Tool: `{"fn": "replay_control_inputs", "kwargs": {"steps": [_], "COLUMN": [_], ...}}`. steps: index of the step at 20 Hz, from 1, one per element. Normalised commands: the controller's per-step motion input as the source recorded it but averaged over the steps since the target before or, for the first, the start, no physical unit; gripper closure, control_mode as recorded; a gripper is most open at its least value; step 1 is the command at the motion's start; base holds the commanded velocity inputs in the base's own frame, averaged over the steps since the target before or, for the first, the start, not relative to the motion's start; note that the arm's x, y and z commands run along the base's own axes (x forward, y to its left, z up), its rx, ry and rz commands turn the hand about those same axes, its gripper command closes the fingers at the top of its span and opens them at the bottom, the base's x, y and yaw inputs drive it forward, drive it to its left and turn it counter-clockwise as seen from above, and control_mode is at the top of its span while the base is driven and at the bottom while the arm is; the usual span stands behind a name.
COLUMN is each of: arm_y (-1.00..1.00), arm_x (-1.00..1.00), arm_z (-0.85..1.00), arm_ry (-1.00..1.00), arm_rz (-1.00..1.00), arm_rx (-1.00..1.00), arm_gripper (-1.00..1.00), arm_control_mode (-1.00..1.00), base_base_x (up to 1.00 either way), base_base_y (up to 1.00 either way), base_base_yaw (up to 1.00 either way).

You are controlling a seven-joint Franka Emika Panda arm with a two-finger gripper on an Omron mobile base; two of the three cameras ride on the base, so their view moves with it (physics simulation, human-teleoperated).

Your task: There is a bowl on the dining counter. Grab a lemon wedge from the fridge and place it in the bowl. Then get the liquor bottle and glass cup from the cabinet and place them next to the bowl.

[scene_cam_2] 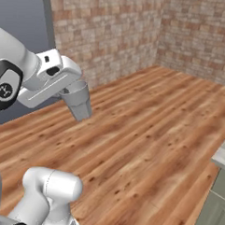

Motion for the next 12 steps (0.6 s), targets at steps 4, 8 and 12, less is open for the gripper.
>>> {"fn": "replay_control_inputs", "kwargs": {"steps": [4,8,12], "arm_y": [0.00,0.00,0.00], "arm_x": [0.00,0.00,0.00], "arm_z": [0.00,0.00,0.00], "arm_ry": [0.00,0.00,0.00], "arm_rz": [0.00,0.00,0.00], "arm_rx": [0.00,0.00,0.00], "arm_gripper": [1.00,1.00,1.00], "arm_control_mode": [1.00,1.00,1.00], "base_base_x": [1.00,1.00,1.00], "base_base_y": [0.00,0.00,-0.02], "base_base_yaw": [-0.01,0.00,-0.04]}}
